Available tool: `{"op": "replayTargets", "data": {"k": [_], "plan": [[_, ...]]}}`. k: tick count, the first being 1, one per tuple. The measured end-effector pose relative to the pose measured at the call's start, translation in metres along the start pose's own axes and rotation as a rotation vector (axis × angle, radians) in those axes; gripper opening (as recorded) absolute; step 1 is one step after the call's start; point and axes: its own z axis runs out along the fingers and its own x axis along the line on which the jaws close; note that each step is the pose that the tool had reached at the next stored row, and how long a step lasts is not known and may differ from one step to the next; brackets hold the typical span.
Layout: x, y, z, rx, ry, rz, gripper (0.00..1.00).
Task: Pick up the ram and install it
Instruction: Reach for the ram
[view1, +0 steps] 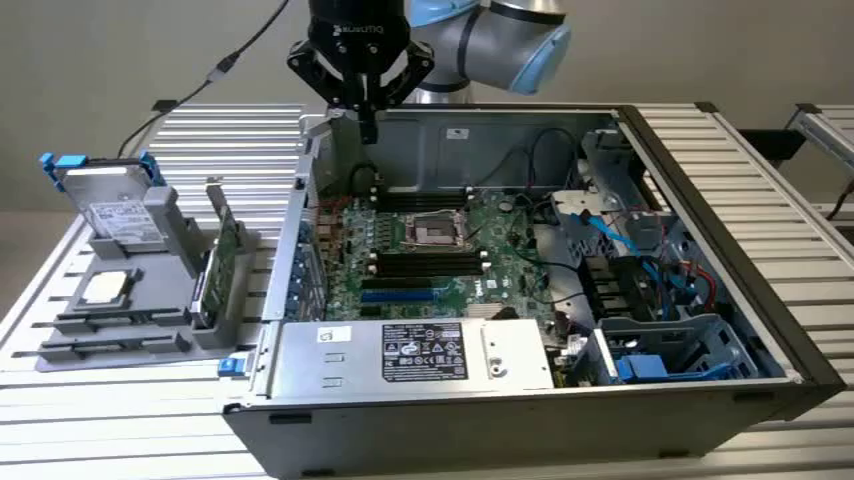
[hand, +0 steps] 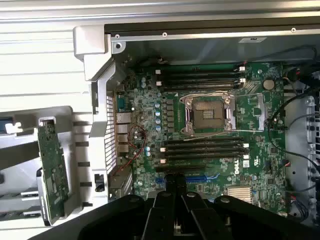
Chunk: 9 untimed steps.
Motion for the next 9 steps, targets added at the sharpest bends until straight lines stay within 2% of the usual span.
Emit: {"op": "replayTargets", "data": {"k": [9], "plan": [[0.0000, 0.0000, 0.0000, 0.0001, 0.0000, 0.000, 0.10]]}}
